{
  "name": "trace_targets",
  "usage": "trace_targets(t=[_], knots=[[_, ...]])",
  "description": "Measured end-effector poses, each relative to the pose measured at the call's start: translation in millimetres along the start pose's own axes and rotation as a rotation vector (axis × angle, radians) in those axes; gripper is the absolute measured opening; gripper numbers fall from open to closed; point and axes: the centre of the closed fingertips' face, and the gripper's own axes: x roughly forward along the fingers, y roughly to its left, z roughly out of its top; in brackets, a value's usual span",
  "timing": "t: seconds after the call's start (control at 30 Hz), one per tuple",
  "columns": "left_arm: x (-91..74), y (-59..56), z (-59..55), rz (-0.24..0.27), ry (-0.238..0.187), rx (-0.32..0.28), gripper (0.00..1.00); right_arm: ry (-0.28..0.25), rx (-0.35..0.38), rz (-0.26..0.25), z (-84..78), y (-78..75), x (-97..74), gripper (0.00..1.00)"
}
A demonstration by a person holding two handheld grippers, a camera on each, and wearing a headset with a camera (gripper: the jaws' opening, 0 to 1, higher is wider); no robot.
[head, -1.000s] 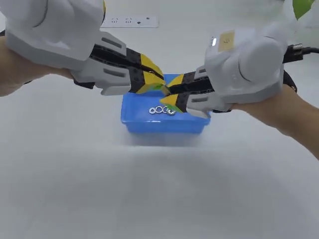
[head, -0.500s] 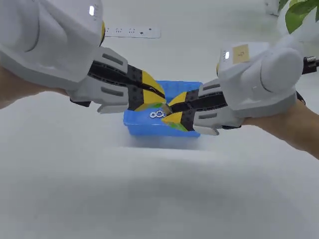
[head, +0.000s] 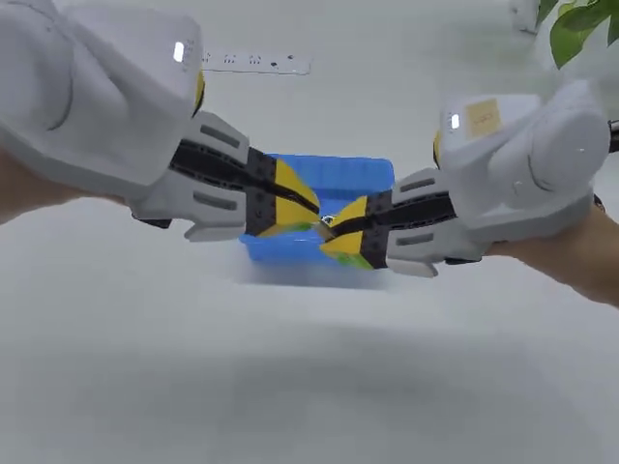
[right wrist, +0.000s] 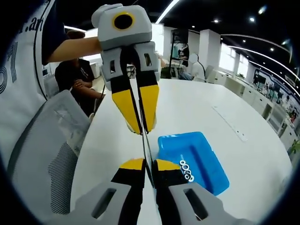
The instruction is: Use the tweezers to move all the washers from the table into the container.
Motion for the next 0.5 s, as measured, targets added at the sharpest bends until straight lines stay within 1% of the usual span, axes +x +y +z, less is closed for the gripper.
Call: trace_targets(t=[0.1, 0.17, 0.2, 0.23, 0.27, 0.37, 0.43, 0.5], knots=[[4.0, -9.1, -11.1, -0.008, 0.025, -0.012, 0.06, 0.049, -0.02, 0.008, -9.1, 8.4, 5.2, 0.08], [6.7, -16.6, -22.3, -0.013, 0.048, -0.023, 0.06, 0.089, -0.041, 0.015, -17.0, 15.0, 9.7, 0.08], [7.5, -18.5, -25.6, -0.014, 0.053, -0.023, 0.06, 0.101, -0.043, 0.022, -19.5, 18.0, 11.2, 0.08], [8.2, -20.8, -28.4, -0.019, 0.053, -0.043, 0.06, 0.109, -0.051, 0.025, -21.4, 20.1, 13.1, 0.08], [10.6, -22.6, -34.2, -0.019, 0.057, -0.049, 0.06, 0.123, -0.056, 0.032, -24.8, 22.9, 15.6, 0.08], [13.9, -26.1, -43.7, -0.032, 0.072, -0.069, 0.06, 0.148, -0.056, 0.046, -33.4, 25.9, 20.9, 0.08], [16.7, -28.2, -51.3, -0.038, 0.084, -0.076, 0.06, 0.164, -0.056, 0.053, -39.1, 26.5, 24.2, 0.08], [20.0, -31.6, -60.7, -0.053, 0.109, -0.083, 0.06, 0.178, -0.059, 0.061, -44.0, 27.1, 27.1, 0.08]])
